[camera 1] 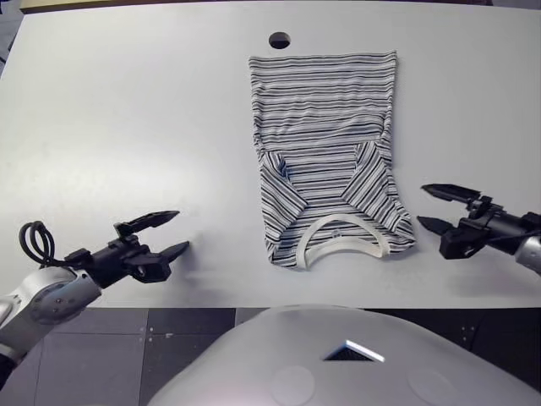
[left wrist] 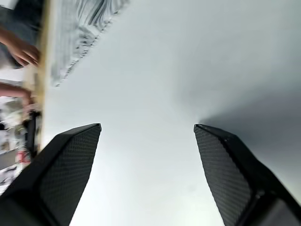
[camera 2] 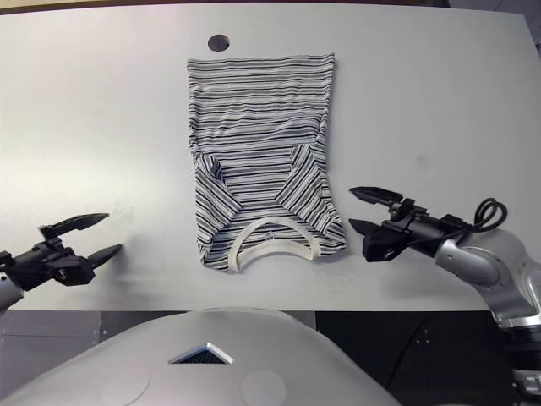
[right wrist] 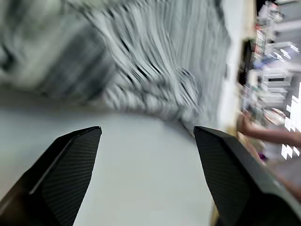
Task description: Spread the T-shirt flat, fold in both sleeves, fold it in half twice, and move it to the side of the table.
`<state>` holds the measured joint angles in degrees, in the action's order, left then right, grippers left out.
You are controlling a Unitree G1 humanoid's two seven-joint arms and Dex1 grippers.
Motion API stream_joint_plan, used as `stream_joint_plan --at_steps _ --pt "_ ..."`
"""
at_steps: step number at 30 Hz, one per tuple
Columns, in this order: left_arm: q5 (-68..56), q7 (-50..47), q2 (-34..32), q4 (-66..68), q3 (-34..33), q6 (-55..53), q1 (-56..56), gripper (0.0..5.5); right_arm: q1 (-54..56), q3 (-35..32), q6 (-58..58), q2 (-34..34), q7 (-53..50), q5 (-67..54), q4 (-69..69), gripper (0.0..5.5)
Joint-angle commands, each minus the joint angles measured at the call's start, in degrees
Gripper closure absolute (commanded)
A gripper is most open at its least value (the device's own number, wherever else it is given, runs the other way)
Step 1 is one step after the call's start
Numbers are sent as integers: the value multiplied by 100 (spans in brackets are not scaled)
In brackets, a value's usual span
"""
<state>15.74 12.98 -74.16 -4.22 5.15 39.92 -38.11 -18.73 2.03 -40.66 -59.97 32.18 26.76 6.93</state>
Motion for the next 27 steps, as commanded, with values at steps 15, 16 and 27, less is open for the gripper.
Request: stream_joint_plan --at_steps 15,16,27 --pt "865 2182 1941 120 1928 288 2664 182 583 815 -321 -528 1037 95 300 185" --pt "884 2192 1978 158 1965 326 2711 182 639 859 -309 -490 1056 85 284 185" --pt "814 2387 2148 575 2361 747 3092 275 922 1400 -474 -241 1069 170 -88 288"
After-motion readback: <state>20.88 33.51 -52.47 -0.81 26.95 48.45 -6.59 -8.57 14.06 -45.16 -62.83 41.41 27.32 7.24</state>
